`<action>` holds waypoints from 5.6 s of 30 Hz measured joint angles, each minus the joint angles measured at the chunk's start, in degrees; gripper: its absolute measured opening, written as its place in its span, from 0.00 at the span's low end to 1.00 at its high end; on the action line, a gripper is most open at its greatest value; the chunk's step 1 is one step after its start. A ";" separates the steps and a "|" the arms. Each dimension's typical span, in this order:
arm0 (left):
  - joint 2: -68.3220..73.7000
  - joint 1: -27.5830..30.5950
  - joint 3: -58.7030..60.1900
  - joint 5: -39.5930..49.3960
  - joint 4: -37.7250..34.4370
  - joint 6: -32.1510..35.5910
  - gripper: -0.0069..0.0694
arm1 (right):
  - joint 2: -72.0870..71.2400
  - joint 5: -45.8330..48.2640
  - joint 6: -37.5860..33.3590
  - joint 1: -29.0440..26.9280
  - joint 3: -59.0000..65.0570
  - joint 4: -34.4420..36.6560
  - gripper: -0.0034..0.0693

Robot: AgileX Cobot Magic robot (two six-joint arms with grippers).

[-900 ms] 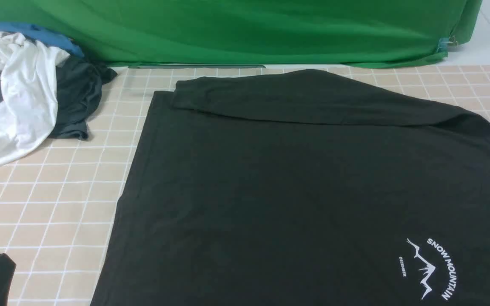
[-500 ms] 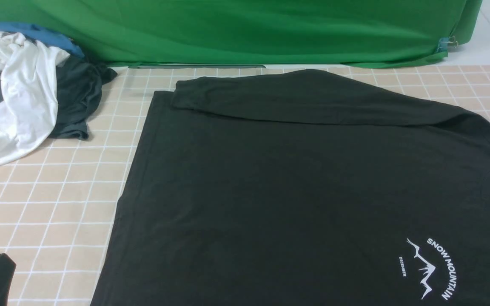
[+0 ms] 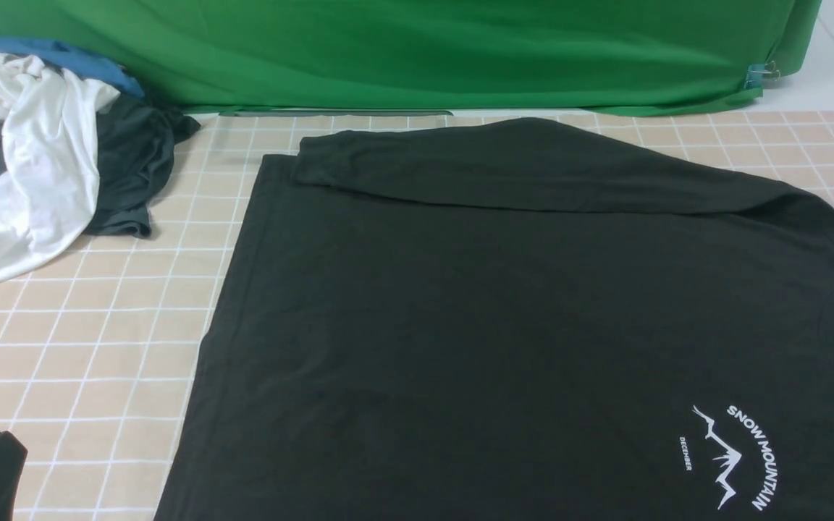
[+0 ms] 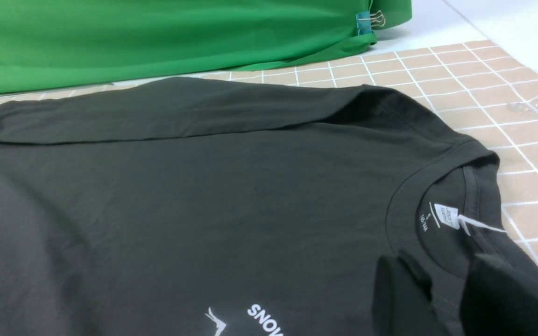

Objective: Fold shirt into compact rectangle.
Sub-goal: 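Grasp the left edge of the dark T-shirt lying flat on the table, then fold the left side of the black T-shirt inward over its body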

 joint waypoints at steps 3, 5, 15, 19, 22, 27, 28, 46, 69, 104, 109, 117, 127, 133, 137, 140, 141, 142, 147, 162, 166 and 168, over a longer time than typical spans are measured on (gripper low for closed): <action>0.00 0.00 0.00 0.00 0.00 0.00 0.11 | 0.00 0.00 0.00 0.00 0.00 0.00 0.38; 0.00 0.00 0.00 0.00 0.00 0.00 0.11 | 0.00 0.00 0.00 0.00 0.00 0.00 0.38; 0.00 0.00 0.00 0.00 0.00 0.00 0.11 | 0.00 0.00 0.00 0.00 0.00 0.00 0.38; 0.00 0.00 0.00 0.00 0.00 0.00 0.11 | 0.00 0.00 0.00 0.00 0.00 0.00 0.38; 0.00 0.00 0.00 0.00 0.01 0.00 0.11 | 0.00 0.00 0.00 0.00 0.00 0.00 0.38; 0.00 0.00 0.00 -0.96 0.39 0.00 0.11 | 0.00 0.00 0.00 0.00 0.00 0.00 0.38; 0.00 0.00 0.00 -1.79 0.06 0.00 0.11 | 0.00 0.00 0.00 0.00 0.00 0.00 0.38; 0.00 0.00 0.00 -25.30 -18.04 -10.88 0.11 | 0.00 0.00 0.00 0.00 0.00 0.00 0.38; 20.44 0.00 -40.06 17.26 -11.37 -15.40 0.11 | 0.00 -28.24 8.98 0.00 0.00 7.39 0.38; 71.15 -35.56 -37.69 33.58 -11.55 -6.56 0.12 | 47.39 35.74 -12.32 22.17 -46.47 10.56 0.10; 74.85 -37.43 -37.69 31.67 -6.84 -7.57 0.33 | 47.39 32.13 -12.32 23.83 -46.24 11.50 0.10; 79.81 -37.43 -37.69 26.84 -2.69 -7.57 0.69 | 47.39 30.90 -12.32 23.85 -45.39 11.70 0.10; 85.85 -37.43 -37.69 23.95 -2.80 -7.62 0.66 | 47.39 30.30 -12.32 23.85 -45.20 11.70 0.10; 86.69 -37.43 -37.81 24.02 -4.69 -7.01 0.44 | 47.39 30.09 -12.32 23.85 -45.20 11.75 0.10; 86.86 -37.43 -38.09 23.84 -6.95 -4.82 0.19 | 47.39 29.79 -12.32 23.85 -45.20 11.75 0.10; 87.11 -37.43 -39.34 26.91 -7.73 -3.64 0.14 | 47.39 29.42 -12.32 23.85 -45.20 11.75 0.10; 87.11 -37.43 -39.47 27.31 -7.73 -3.57 0.14 | 47.39 29.42 -12.32 23.85 -45.20 11.75 0.10; 87.32 -37.43 -40.78 30.53 -8.25 -3.27 0.13 | 47.39 29.36 -12.32 23.85 -45.20 11.75 0.10; 87.39 -37.43 -45.60 36.98 -8.82 -2.85 0.13 | 47.39 29.01 -12.32 23.85 -45.17 11.75 0.10; 87.43 -36.00 -65.62 42.52 0.45 -6.41 0.13 | 47.39 28.85 -12.32 23.85 -45.17 11.75 0.10; 87.43 -31.67 -70.07 41.84 1.11 -6.70 0.13 | 47.39 28.67 -12.32 23.85 -45.17 11.80 0.10; 87.45 -29.85 -70.98 40.35 1.38 -6.44 0.13 | 47.39 28.56 -12.32 23.85 -45.17 11.80 0.10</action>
